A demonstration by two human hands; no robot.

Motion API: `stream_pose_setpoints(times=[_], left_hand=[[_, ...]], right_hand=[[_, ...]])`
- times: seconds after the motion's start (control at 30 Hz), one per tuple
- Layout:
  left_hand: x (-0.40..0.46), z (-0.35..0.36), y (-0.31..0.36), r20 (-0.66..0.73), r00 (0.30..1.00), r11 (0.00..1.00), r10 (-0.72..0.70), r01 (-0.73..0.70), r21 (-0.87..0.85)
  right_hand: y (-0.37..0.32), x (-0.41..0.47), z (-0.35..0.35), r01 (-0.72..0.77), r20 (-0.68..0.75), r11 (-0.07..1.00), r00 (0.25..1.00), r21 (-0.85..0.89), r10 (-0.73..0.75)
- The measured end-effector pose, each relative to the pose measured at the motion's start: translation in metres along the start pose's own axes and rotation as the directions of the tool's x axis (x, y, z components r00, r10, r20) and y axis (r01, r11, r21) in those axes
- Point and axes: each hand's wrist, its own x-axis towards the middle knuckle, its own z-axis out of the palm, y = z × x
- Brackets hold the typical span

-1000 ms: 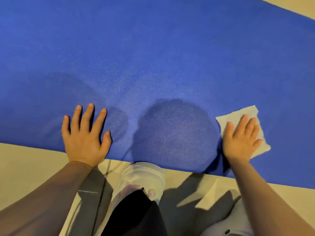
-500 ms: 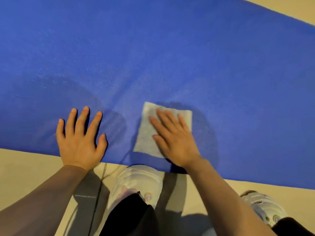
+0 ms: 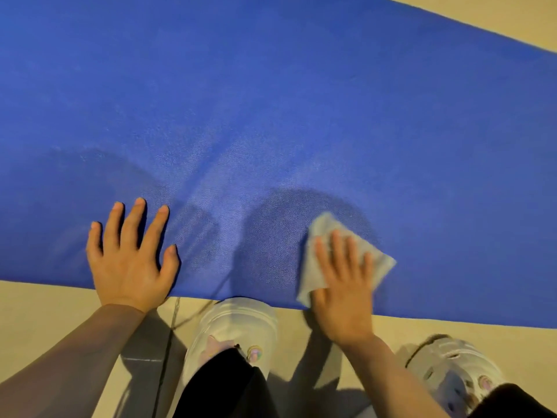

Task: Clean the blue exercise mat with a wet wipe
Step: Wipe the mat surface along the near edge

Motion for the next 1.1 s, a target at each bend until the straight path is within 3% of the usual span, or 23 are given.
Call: stream_pose_setpoints(times=[0.03,0.1,0.17,0.23,0.3,0.37,0.5,0.6,0.7,0.73,0.8,0.87,0.93,1.1], left_hand=[[0.0,0.0,0.001,0.004,1.0,1.0,-0.001,0.001,-0.004],[0.001,-0.002,0.001,0.017,1.0,1.0,-0.01,0.01,-0.018],[0.001,-0.003,0.001,0.023,1.0,1.0,-0.009,0.009,-0.012],[0.001,-0.004,0.002,0.024,1.0,1.0,-0.006,0.006,-0.01],[0.001,-0.003,0.001,0.015,1.0,1.0,-0.004,0.004,-0.016],[0.0,-0.002,0.001,-0.002,1.0,1.0,0.002,-0.002,-0.013],[-0.001,-0.002,0.002,-0.01,1.0,1.0,0.005,-0.005,-0.013],[-0.001,-0.001,0.003,-0.011,1.0,1.0,0.002,-0.002,-0.014],[-0.001,-0.001,0.003,-0.016,1.0,1.0,-0.001,0.001,-0.008],[-0.002,-0.001,0.003,-0.011,1.0,1.0,-0.005,0.005,-0.007],[-0.001,-0.002,0.004,0.005,1.0,1.0,-0.017,0.017,-0.005],[0.0,-0.003,0.004,0.023,0.999,1.0,-0.023,0.023,0.001],[0.001,-0.005,0.002,0.036,0.999,1.0,-0.022,0.022,0.0],[0.0,-0.004,0.002,0.027,1.0,1.0,-0.009,0.009,0.012]], right_hand=[[-0.018,0.011,0.001,0.194,0.031,0.981,0.981,-0.005,-0.194],[-0.046,0.039,0.005,0.504,0.065,0.863,0.863,-0.029,-0.501],[-0.054,0.065,0.006,0.665,0.091,0.744,0.746,-0.06,-0.66],[-0.039,0.075,0.004,0.723,0.12,0.687,0.691,-0.076,-0.713],[-0.009,0.066,-0.003,0.717,0.117,0.693,0.696,-0.069,-0.708],[0.03,0.04,-0.011,0.638,0.121,0.766,0.769,-0.08,-0.628],[0.108,-0.017,-0.026,0.294,0.116,0.952,0.952,-0.084,-0.284],[0.102,-0.029,-0.023,-0.003,0.096,0.999,0.995,-0.048,0.007],[0.049,-0.013,-0.009,-0.164,-0.031,0.985,0.986,-0.05,0.163],[0.03,-0.005,-0.004,-0.133,-0.049,0.991,0.99,-0.027,0.132],[-0.008,0.021,0.001,0.096,-0.069,0.995,0.993,0.015,-0.095],[-0.043,0.061,0.005,0.38,-0.076,0.925,0.922,-0.008,-0.379],[-0.068,0.099,0.008,0.521,-0.076,0.852,0.849,-0.041,-0.523],[-0.026,0.142,-0.001,0.376,-0.03,0.926,0.927,0.041,-0.375]])
